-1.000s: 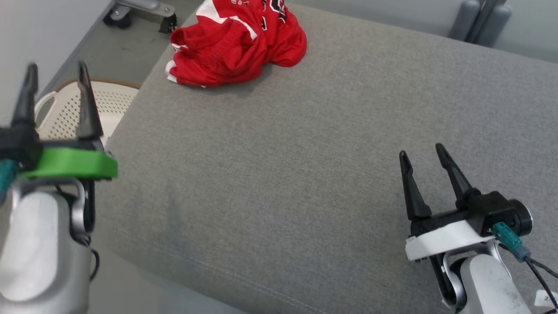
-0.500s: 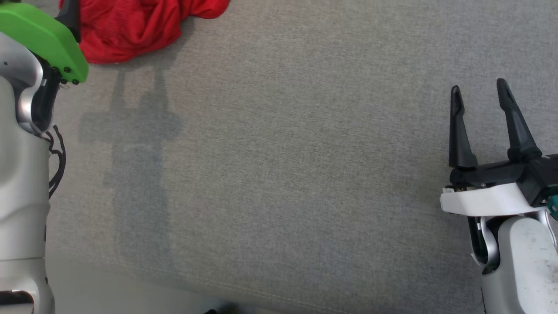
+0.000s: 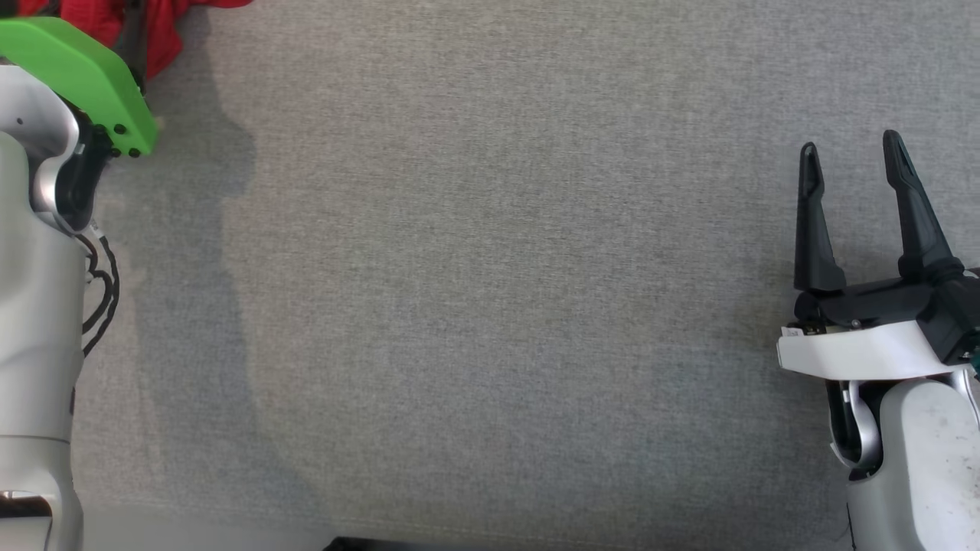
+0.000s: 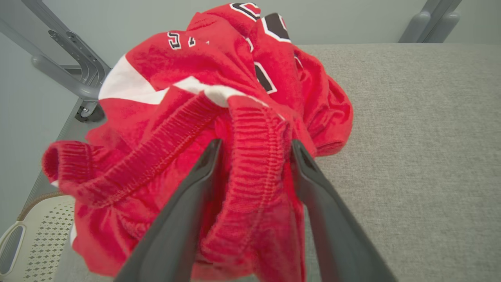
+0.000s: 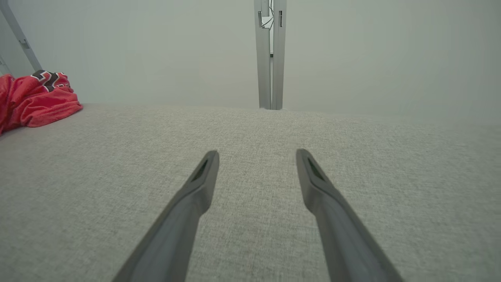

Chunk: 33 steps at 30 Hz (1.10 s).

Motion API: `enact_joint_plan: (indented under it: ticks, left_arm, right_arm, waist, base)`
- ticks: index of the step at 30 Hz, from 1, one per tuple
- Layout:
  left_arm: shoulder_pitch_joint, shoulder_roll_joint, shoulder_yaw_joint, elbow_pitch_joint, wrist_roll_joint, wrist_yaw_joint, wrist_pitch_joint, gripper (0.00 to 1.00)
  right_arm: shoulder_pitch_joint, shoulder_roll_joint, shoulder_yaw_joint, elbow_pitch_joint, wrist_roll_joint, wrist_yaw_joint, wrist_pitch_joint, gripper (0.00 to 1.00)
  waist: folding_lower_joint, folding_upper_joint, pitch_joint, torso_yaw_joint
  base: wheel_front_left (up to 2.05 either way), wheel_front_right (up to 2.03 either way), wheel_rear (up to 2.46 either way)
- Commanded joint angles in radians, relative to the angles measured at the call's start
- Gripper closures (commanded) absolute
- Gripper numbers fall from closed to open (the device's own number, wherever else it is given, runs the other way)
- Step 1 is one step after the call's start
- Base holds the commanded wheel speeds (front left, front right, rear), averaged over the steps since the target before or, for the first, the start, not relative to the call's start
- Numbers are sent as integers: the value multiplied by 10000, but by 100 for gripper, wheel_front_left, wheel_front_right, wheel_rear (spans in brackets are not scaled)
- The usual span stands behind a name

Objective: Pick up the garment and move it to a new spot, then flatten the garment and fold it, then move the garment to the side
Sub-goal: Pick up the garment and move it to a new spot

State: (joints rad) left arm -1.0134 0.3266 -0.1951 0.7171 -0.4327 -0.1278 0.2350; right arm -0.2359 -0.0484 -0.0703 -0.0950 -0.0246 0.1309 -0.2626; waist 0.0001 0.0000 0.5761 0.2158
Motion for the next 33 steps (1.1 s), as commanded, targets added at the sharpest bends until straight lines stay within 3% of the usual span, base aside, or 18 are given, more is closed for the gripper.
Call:
enact_joint_plan:
  ticks: [1,2,3,13,21,27,33]
  left_arm:
    - [-240,197,-11,54,-77,-26,-115,82]
    - [-261,229,-61,84,-87,-23,-179,96]
    - [-280,289,-132,88,-80,-24,-261,100]
    - [-606,978,-914,-212,533,-26,-1156,100]
    - [-1009,1122,-2277,-954,539,-26,-1048,100]
    - [-1537,763,-3452,-1607,65,-26,-925,100]
    - [-2210,43,-4696,-2575,-655,-26,-1270,100]
  right_arm:
    - [-117,-35,-25,31,65,-3,-35,0]
    - [-127,-34,-40,49,99,-3,-35,0]
    - [-134,-34,-56,80,134,-3,-35,0]
    - [104,-34,54,651,800,-3,-35,0]
    - [593,-31,29,1130,1612,-3,-35,0]
    - [1083,-31,-133,1332,2007,-3,-35,0]
    - [1349,-26,-508,1399,2107,-3,-35,0]
  waist:
    - [-1,0,-7,-121]
    - [-1,0,-69,-132]
    - [-1,0,-151,-143]
    - [-1,0,-1731,-410]
    - [-1,0,-3473,-1429]
    - [-1,0,-4245,-2585]
    - [-1,0,-4248,-3386]
  base:
    - [0,0,0]
    - [0,0,0]
    - [0,0,0]
    - [0,0,0]
    - [0,0,0]
    - [0,0,0]
    - [0,0,0]
